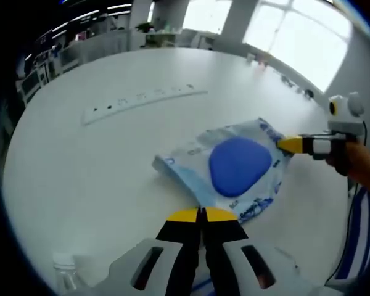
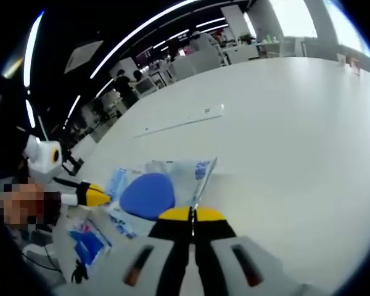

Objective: Arrange the tabletop items into an orderly group along one side of the table until the central work area is clear of visible clutter.

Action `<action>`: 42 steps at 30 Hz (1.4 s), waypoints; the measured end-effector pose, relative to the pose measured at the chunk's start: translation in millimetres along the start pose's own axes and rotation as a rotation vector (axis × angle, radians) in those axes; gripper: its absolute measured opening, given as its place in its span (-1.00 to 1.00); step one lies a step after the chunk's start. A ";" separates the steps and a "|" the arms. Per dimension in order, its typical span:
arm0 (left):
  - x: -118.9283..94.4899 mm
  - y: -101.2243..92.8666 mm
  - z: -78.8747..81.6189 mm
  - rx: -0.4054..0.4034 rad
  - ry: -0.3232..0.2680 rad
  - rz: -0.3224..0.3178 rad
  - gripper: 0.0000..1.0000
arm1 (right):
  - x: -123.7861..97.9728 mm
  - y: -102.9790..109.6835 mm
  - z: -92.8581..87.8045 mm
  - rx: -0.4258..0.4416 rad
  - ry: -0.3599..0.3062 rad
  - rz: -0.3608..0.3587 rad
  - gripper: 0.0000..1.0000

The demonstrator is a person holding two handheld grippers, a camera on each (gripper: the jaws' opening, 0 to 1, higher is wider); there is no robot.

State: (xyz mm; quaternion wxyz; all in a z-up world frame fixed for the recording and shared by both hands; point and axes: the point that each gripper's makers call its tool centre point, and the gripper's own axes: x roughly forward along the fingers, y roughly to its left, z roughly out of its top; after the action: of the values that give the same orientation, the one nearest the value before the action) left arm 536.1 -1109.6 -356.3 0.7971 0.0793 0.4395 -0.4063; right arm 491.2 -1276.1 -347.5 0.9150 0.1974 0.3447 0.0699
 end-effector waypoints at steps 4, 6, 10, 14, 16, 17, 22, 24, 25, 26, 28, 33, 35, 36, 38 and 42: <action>0.7 -0.3 -0.8 0.004 0.004 0.000 -1.00 | 1.6 -1.3 -2.1 0.006 0.002 -0.003 -1.00; 0.7 -0.2 -1.3 0.002 0.005 0.000 -1.00 | 2.3 -1.9 -1.9 0.012 -0.003 -0.002 -1.00; 1.8 0.3 -2.4 0.006 0.008 0.000 -1.00 | 3.7 -3.0 -1.8 0.019 -0.004 0.001 -1.00; 2.4 0.4 -3.0 0.012 0.008 0.001 -1.00 | 4.0 -3.8 -1.4 0.021 -0.012 0.004 -1.00; 2.3 0.7 -3.4 0.013 0.010 0.001 -1.00 | 3.0 -3.3 -1.5 0.027 -0.016 0.005 -0.99; 2.1 0.7 -3.5 0.013 0.010 0.000 -1.00 | 2.7 -3.9 -1.2 0.027 -0.019 0.001 -0.98; 1.8 0.9 -3.9 0.020 0.008 0.003 -0.97 | 2.9 -7.0 -2.5 0.023 -0.019 -0.009 -0.92; 1.4 1.1 -4.1 0.021 0.006 0.005 -0.94 | 2.8 -8.2 -3.1 0.016 -0.017 -0.014 -0.90; 1.4 1.2 -4.0 0.021 0.005 0.005 -0.92 | 2.6 -8.6 -3.0 0.018 -0.019 -0.018 -0.89; 1.4 1.9 -4.4 0.021 0.007 0.007 -0.91 | 2.5 -8.9 -3.2 0.018 -0.018 -0.019 -0.88; 1.7 2.0 -4.0 0.022 0.004 0.006 -0.88 | 2.5 -9.6 -3.8 0.016 -0.016 -0.021 -0.87; 2.0 3.0 -3.8 0.024 0.001 0.012 -0.78 | 2.6 -10.7 -3.9 0.016 -0.017 -0.024 -0.84; 1.3 3.2 -3.6 0.025 -0.002 0.013 -0.75 | 2.3 -11.2 -4.1 0.018 -0.018 -0.026 -0.82; 1.0 3.3 -3.5 0.024 -0.003 0.014 -0.74 | 2.1 -11.1 -4.2 0.019 -0.019 -0.024 -0.81; 0.7 3.7 -3.7 0.026 -0.003 0.015 -0.73 | 1.5 -11.4 -4.9 0.016 -0.017 -0.028 -0.78; -0.1 4.7 -3.4 0.030 -0.006 0.019 -0.66 | 0.1 -13.1 -4.7 0.021 -0.024 -0.035 -0.72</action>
State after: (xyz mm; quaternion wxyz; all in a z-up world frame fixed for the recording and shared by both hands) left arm 537.2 -1104.8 -359.3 0.8010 0.0941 0.4302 -0.4056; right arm 488.0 -1286.5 -356.1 0.9181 0.2017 0.3377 0.0478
